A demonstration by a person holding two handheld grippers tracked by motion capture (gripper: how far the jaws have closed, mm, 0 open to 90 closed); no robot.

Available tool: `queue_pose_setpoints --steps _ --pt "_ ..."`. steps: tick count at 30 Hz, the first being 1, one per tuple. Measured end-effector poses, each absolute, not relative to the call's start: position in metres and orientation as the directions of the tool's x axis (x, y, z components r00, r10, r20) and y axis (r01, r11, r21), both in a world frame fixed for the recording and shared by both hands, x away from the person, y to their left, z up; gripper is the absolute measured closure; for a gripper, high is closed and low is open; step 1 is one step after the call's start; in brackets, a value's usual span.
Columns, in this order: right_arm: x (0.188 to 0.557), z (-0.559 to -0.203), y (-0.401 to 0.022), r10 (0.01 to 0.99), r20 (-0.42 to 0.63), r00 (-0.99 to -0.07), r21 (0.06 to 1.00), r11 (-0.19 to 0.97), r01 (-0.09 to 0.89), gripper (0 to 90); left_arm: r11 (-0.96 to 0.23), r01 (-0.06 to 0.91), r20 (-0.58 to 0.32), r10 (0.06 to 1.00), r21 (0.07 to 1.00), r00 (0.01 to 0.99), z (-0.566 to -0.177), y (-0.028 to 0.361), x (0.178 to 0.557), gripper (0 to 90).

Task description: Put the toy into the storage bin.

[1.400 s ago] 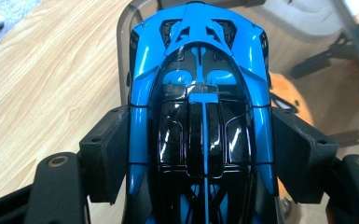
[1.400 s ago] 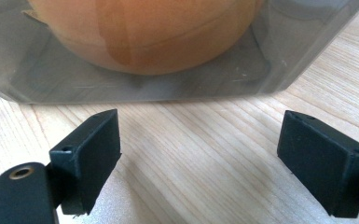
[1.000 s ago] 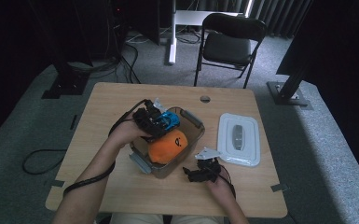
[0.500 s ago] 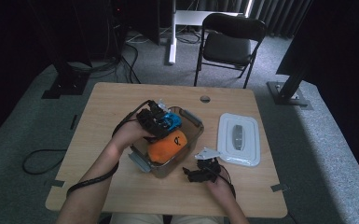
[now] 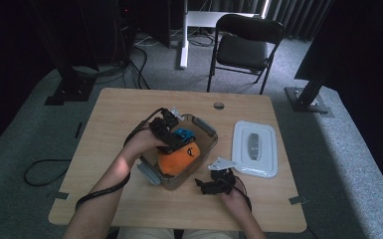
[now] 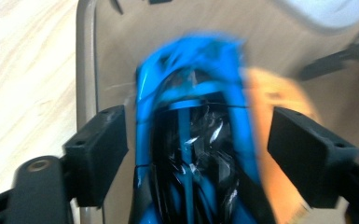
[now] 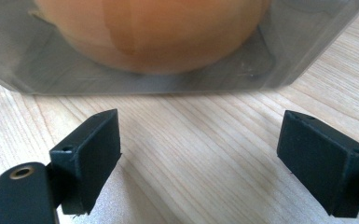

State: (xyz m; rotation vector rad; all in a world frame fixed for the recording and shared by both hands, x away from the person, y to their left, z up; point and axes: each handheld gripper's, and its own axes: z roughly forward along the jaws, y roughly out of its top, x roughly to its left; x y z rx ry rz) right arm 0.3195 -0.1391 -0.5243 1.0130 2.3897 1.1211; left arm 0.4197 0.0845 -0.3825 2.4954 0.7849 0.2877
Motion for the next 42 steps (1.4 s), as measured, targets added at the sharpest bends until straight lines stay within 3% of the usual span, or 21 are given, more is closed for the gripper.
queue_pose_setpoints --steps 7,27,42 --pt "0.319 -0.524 -0.138 0.713 0.015 -0.701 0.765 0.444 0.468 13.1 -0.691 0.475 0.023 0.579 0.545 0.815 -0.377 0.098 0.414 2.2" --pt "0.319 -0.524 -0.140 0.719 0.025 -0.695 0.763 0.435 0.478 13.1 -0.606 0.471 0.028 0.632 0.641 0.775 -0.369 0.153 0.407 2.3" --pt "0.317 -0.521 -0.144 0.730 0.025 -0.683 0.784 0.409 0.467 13.2 -0.553 0.515 0.011 0.689 0.655 0.725 -0.386 0.195 0.407 2.5"
